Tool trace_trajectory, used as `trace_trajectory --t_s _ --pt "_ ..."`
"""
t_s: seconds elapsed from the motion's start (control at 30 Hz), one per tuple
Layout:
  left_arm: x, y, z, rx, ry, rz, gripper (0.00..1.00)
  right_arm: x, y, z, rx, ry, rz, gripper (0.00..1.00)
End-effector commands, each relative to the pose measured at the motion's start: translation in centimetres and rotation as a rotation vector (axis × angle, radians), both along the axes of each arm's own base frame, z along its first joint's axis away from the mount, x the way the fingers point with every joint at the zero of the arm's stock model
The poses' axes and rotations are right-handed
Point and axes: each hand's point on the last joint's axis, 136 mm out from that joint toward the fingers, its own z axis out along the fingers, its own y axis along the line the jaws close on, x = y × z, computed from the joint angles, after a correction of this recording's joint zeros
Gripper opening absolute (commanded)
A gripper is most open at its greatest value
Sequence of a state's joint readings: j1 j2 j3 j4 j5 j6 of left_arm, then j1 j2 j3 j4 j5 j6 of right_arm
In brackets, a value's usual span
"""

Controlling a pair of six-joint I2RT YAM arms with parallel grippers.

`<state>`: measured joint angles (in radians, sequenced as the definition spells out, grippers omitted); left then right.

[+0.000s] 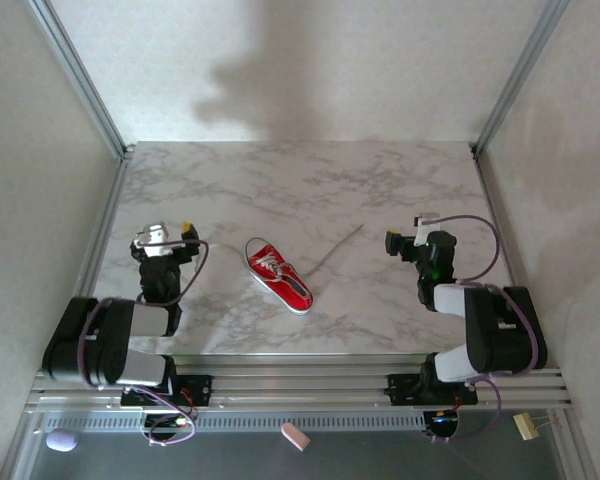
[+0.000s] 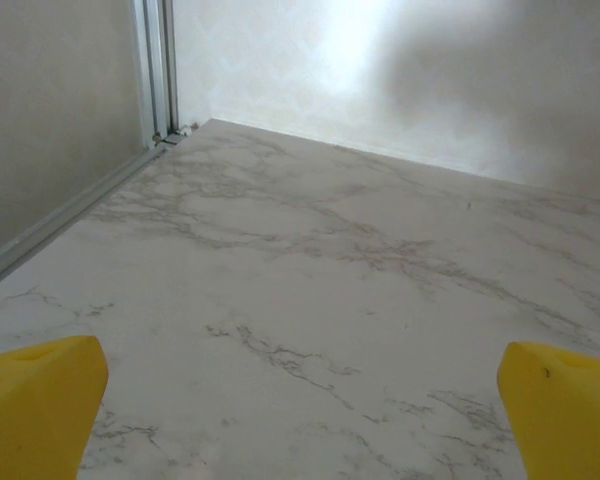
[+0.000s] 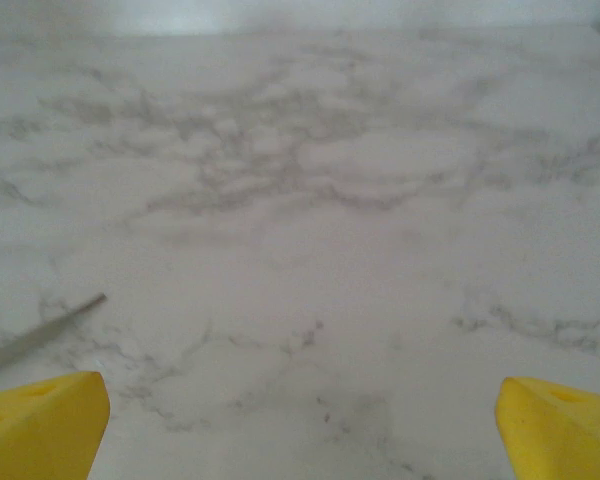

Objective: Tie the shoes

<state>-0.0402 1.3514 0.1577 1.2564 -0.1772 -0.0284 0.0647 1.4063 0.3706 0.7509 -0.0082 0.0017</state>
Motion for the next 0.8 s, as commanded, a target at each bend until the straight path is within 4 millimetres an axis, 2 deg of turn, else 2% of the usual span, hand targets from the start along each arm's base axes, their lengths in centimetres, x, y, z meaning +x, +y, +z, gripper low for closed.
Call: trace_trajectory --t_s 0.0,0.2,0.33,0.4,0.47,0.53,0.63,0.77 --pt "-1.4 0.7 2.3 0.005 -0.042 0.084 1.0 -0.6 0.8 2.4 0.014 -0.005 0.036 0.99" --pt "-2.5 -0.4 5.2 -0.101 -0.108 0.051 1.0 -1.8 1.7 6.2 0.145 0.027 0.043 0.99" --pt "-2.6 -0.2 5.2 -0.238 -0.095 0.063 1.0 -2.6 0.0 7.0 0.256 0.11 -0.113 0.99" --pt "-2.8 1.1 4.2 -0.354 -0.062 0.163 1.0 -3.0 -1.0 6.8 0.304 0.16 -0.205 0.99" --pt "-3.2 2.7 2.0 -0.488 0.007 0.298 1.0 -3.5 -1.9 6.3 0.35 0.214 -0.3 0.99" --pt "-2.8 2.8 -0.5 -0.546 0.093 0.304 1.0 -3.7 -1.9 5.4 0.379 0.258 -0.329 0.99" --pt "-2.2 2.4 -3.2 -0.587 0.219 0.293 1.0 -3.4 -0.9 4.0 0.411 0.337 -0.295 0.99" --pt "-0.8 0.8 -3.4 -0.553 0.31 0.227 1.0 -2.8 1.2 2.5 0.407 0.467 -0.248 0.83"
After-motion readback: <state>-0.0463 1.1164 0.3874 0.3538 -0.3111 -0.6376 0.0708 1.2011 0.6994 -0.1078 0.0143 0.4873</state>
